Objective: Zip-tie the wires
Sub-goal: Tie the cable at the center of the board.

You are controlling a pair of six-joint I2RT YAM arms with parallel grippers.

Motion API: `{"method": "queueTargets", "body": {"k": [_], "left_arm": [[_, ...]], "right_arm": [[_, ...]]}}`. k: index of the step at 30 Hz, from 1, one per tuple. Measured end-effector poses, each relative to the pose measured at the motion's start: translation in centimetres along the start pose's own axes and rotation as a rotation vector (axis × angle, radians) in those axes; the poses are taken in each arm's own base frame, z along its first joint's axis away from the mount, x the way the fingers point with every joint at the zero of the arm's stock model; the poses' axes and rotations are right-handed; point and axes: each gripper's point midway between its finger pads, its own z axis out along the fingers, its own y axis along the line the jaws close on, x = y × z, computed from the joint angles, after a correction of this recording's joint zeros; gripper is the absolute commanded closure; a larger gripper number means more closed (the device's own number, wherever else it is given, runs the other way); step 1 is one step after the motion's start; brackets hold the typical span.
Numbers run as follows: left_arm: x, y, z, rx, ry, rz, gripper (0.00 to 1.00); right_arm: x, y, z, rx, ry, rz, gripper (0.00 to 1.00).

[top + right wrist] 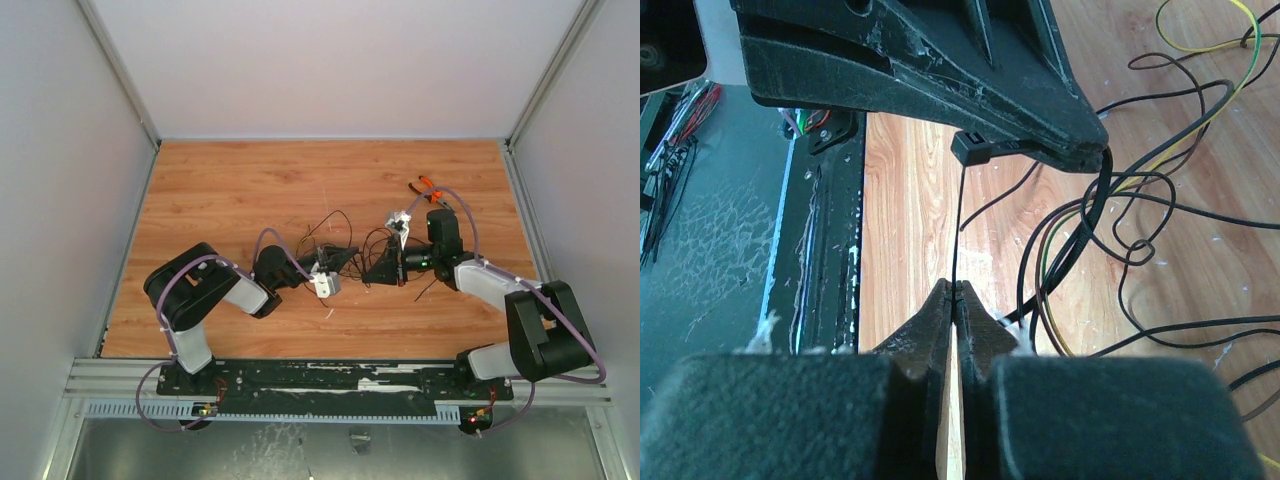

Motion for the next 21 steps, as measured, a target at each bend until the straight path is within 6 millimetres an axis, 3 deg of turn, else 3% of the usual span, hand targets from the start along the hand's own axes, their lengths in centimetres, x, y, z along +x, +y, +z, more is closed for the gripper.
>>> {"method": "queueTargets", "body": {"k": [21], "left_arm": [[0.02, -0.22, 0.06, 0.004, -0.001, -0.002, 1.0]], "right_arm": [[0.03, -0.09, 0.05, 0.0, 0.0, 0.016, 1.0]]}}
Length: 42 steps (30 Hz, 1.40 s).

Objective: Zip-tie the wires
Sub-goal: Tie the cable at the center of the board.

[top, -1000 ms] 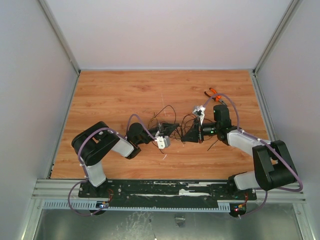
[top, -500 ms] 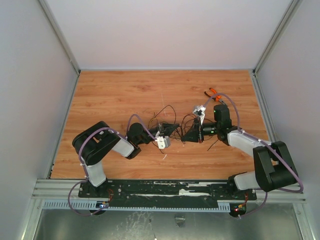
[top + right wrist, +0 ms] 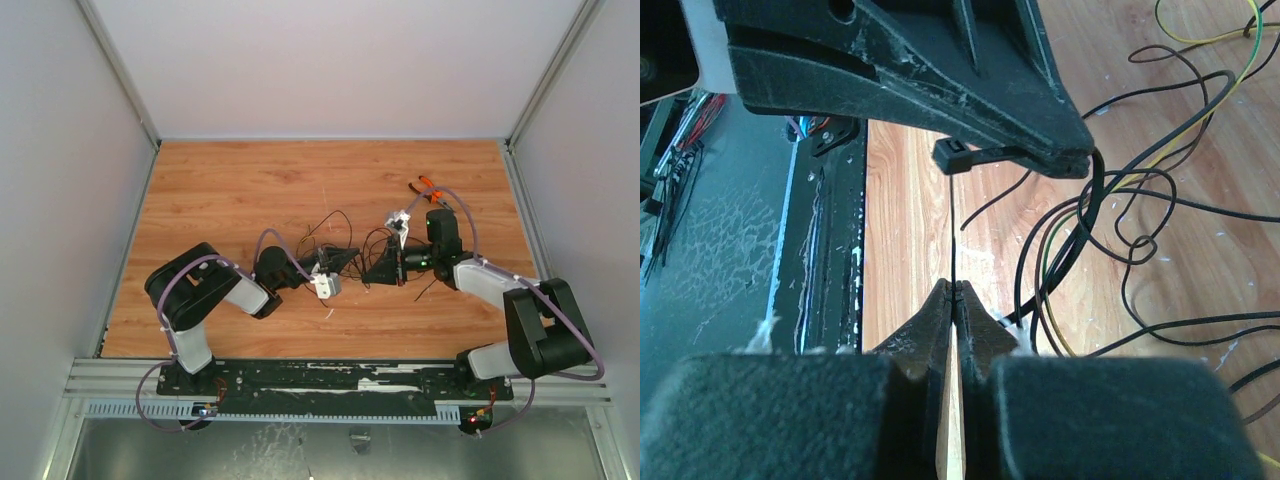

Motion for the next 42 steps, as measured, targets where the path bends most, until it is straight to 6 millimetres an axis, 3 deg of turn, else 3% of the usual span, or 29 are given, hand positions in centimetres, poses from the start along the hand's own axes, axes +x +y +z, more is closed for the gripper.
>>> {"method": "queueTargets", "body": {"k": [42], "left_arm": [[-0.6, -0.3, 0.3, -0.015, -0.002, 0.04, 1.0]], "right_arm": [[-1.0, 0.5, -0.3, -0.043, -0.022, 0.061, 1.0]]}}
